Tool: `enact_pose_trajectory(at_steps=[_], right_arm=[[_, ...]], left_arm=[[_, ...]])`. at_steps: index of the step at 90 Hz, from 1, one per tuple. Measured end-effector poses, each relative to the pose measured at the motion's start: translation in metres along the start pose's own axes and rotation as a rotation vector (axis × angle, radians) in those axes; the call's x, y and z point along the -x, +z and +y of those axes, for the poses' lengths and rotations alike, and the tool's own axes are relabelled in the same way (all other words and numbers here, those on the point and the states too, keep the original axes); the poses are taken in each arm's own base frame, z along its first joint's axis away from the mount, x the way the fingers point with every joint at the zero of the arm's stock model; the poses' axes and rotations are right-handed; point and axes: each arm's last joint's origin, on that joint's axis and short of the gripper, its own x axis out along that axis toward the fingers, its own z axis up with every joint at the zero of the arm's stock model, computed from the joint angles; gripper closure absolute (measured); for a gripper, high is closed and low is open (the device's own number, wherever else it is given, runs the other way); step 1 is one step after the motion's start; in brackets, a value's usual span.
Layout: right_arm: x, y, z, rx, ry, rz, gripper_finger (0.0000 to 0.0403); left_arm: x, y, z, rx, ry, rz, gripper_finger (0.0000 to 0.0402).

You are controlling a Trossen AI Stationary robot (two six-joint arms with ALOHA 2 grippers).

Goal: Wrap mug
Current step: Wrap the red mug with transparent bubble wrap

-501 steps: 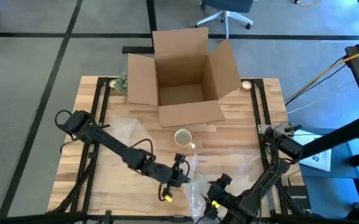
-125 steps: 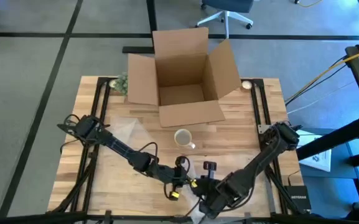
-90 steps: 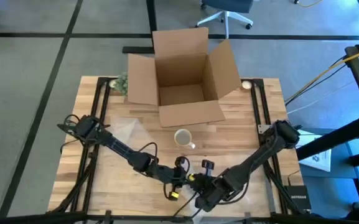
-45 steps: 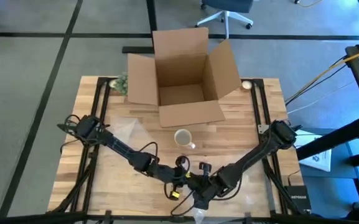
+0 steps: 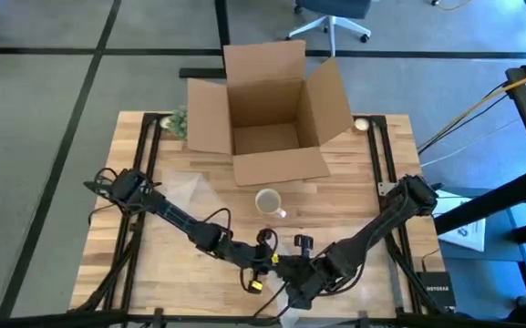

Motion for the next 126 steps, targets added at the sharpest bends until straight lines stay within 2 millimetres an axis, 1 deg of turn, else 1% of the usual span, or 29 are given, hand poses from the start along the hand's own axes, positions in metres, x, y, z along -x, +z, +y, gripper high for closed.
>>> enact_pose_trajectory(at_steps=[6,12,32,43,56,63,72,77,85,94,102,108,114,126], right_arm=[[-0.019,-0.006,-0.002,-0.001,0.008,0.056,0.0403],[-0.03,-0.011,-0.004,-0.016,-0.016,0.08,0.0403],[-0.045,-0.014,-0.013,-0.056,-0.031,0.068,0.0403],[-0.047,-0.014,-0.013,-0.051,-0.021,0.057,0.0403],[-0.047,-0.014,-0.013,-0.042,-0.019,0.049,0.0403],[-0.046,-0.014,-0.012,-0.036,-0.017,0.049,0.0403],[-0.046,-0.014,-0.012,-0.031,-0.017,0.047,0.0403],[-0.046,-0.014,-0.012,-0.024,-0.018,0.045,0.0403],[-0.046,-0.014,-0.012,-0.013,-0.02,0.042,0.0403],[-0.046,-0.013,-0.012,-0.012,-0.021,0.04,0.0403],[-0.046,-0.013,-0.012,-0.007,-0.019,0.04,0.0403],[-0.046,-0.013,-0.011,-0.006,-0.019,0.038,0.0403],[-0.046,-0.013,-0.012,-0.008,-0.019,0.037,0.0403],[-0.046,-0.013,-0.012,-0.008,-0.019,0.035,0.0403]], left_arm=[[0.0,0.0,0.0,0.0,0.001,0.001,0.0401],[0.0,0.0,0.0,0.0,0.0,0.0,0.0401],[0.002,0.002,-0.001,0.0,-0.004,-0.005,0.0401],[0.011,0.008,-0.006,-0.008,-0.015,0.007,0.0401],[0.033,0.023,-0.012,0.022,0.007,0.02,0.0401],[0.041,0.024,-0.014,0.015,0.083,0.049,0.0401],[0.043,0.02,-0.012,-0.006,0.23,0.051,0.0401],[0.042,0.022,-0.006,0.001,0.274,0.036,0.0401],[0.035,0.021,0.003,0.03,0.287,0.037,0.0401],[0.027,0.018,0.007,0.051,0.234,0.031,0.0401],[0.022,0.02,0.005,0.077,0.143,-0.011,0.0401],[0.015,0.015,0.001,0.093,0.085,-0.011,0.0401],[0.01,0.006,-0.002,0.095,0.077,0.006,0.0401],[0.002,-0.001,-0.007,0.117,0.062,-0.009,0.0401]])
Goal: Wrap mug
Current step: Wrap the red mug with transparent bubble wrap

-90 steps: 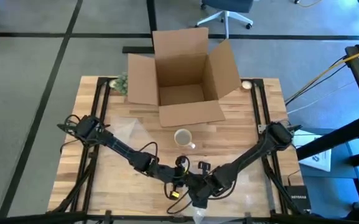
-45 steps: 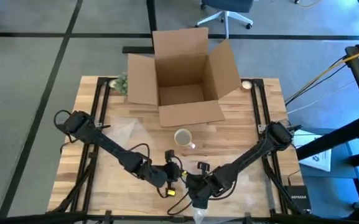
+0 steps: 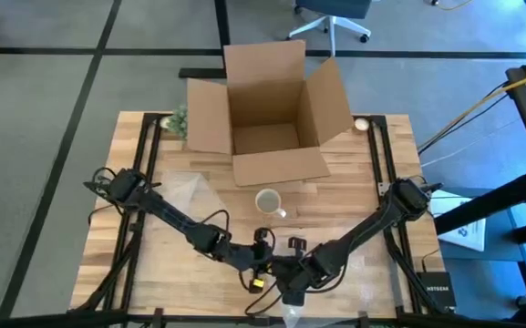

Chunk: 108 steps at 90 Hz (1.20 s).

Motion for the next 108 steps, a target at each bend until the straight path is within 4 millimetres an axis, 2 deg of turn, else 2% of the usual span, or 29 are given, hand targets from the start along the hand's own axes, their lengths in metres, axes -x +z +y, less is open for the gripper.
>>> enact_pose_trajectory(at_steps=[13,18,49,62,68,79,86,108], right_arm=[[0.002,0.0,0.0,0.0,0.009,0.001,0.0403],[0.008,0.0,-0.001,-0.001,0.019,0.009,0.0403],[0.083,0.011,-0.007,0.009,0.019,-0.003,0.0403],[0.097,0.01,0.008,0.019,0.127,-0.076,0.0403],[0.092,0.007,0.015,0.026,0.151,-0.079,0.0403],[0.066,0.008,0.02,0.022,0.153,-0.069,0.0403],[0.051,0.009,0.017,0.012,0.111,-0.063,0.0403],[0.027,0.0,0.004,0.005,0.028,0.006,0.0403]], left_arm=[[-0.007,-0.008,0.001,-0.007,0.017,0.016,0.0401],[-0.007,-0.009,0.002,-0.013,0.017,0.02,0.0401],[-0.006,-0.007,0.002,-0.056,0.026,0.003,0.0401],[-0.006,-0.007,0.002,-0.054,0.026,0.001,0.0401],[-0.006,-0.007,0.002,-0.054,0.026,-0.002,0.0401],[-0.006,-0.006,0.001,-0.05,0.022,-0.012,0.0401],[-0.006,-0.006,0.001,-0.052,0.021,-0.013,0.0401],[-0.006,-0.007,-0.001,-0.058,0.018,-0.015,0.0401]])
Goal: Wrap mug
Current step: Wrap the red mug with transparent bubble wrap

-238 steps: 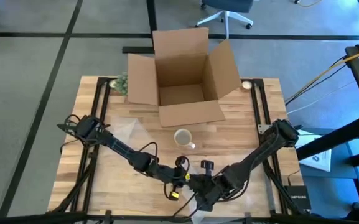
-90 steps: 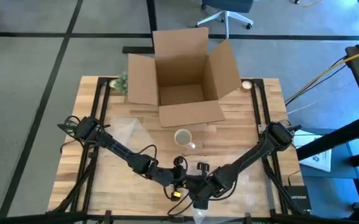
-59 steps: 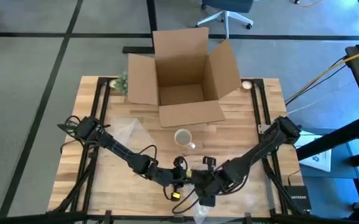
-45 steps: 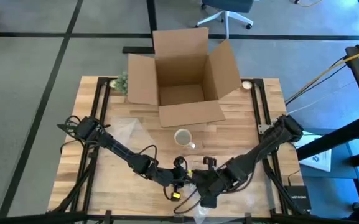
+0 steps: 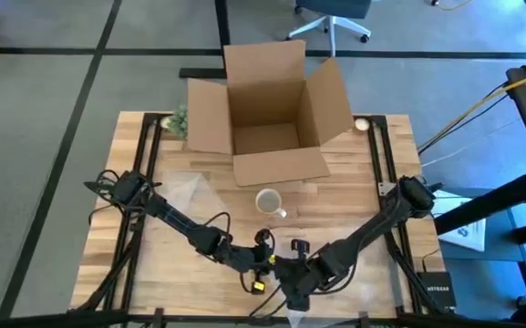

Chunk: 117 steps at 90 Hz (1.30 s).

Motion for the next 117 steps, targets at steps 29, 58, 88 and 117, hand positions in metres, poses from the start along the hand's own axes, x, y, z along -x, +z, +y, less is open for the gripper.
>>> enact_pose_trajectory(at_steps=[29,58,88,117], right_arm=[[-0.028,-0.014,-0.014,-0.062,-0.013,-0.006,0.0403],[0.035,0.009,-0.005,0.019,0.015,0.005,0.0403],[0.023,0.01,-0.006,0.027,-0.07,-0.059,0.0403],[-0.015,-0.004,-0.005,0.002,-0.084,0.032,0.0403]], left_arm=[[0.0,0.001,-0.002,-0.012,-0.012,-0.016,0.0401],[0.0,0.0,-0.001,-0.016,-0.008,-0.011,0.0401],[0.001,0.0,-0.001,-0.018,-0.008,-0.002,0.0401],[0.0,0.0,-0.002,-0.017,-0.016,-0.009,0.0401]])
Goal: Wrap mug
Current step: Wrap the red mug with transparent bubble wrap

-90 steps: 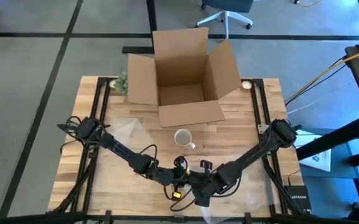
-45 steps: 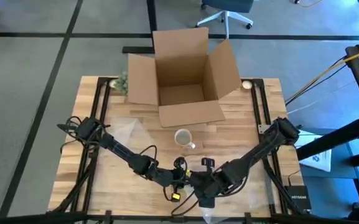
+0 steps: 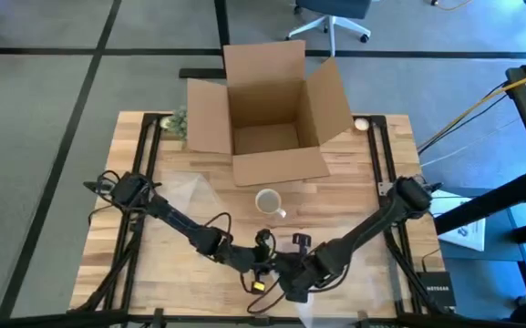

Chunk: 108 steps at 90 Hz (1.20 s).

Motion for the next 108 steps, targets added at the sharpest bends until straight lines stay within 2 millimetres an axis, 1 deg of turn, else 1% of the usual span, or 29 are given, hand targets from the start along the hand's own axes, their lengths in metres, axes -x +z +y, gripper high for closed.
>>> enact_pose_trajectory(at_steps=[25,40,47,55,62,69,78,97,108], right_arm=[[-0.01,-0.006,0.002,0.008,-0.003,0.015,0.0403],[-0.008,-0.006,0.002,0.002,0.005,0.016,0.0403],[-0.008,-0.006,0.003,0.001,0.006,0.013,0.0403],[-0.014,-0.007,0.006,0.005,-0.001,0.007,0.0403],[-0.022,-0.007,0.008,0.008,-0.005,0.007,0.0403],[-0.028,-0.006,0.008,0.009,-0.013,0.011,0.0402],[-0.029,-0.003,0.007,-0.001,-0.011,-0.003,0.0402],[-0.029,-0.001,0.007,-0.009,-0.015,-0.031,0.0402],[-0.029,-0.001,0.007,-0.01,-0.019,-0.037,0.0402]], left_arm=[[0.002,0.003,-0.002,-0.004,-0.002,-0.012,0.0401],[0.003,0.011,-0.007,-0.023,-0.008,-0.018,0.0401],[0.009,0.02,-0.012,-0.065,-0.013,-0.006,0.0401],[0.021,0.036,-0.016,-0.109,0.025,0.02,0.0401],[0.029,0.04,-0.018,-0.132,0.071,0.046,0.0401],[0.033,0.04,-0.016,-0.143,0.113,0.066,0.0401],[0.036,0.04,-0.014,-0.138,0.144,0.091,0.0401],[0.038,0.028,-0.005,-0.147,0.251,0.198,0.0401],[0.036,0.02,0.004,-0.091,0.298,0.201,0.0401]])
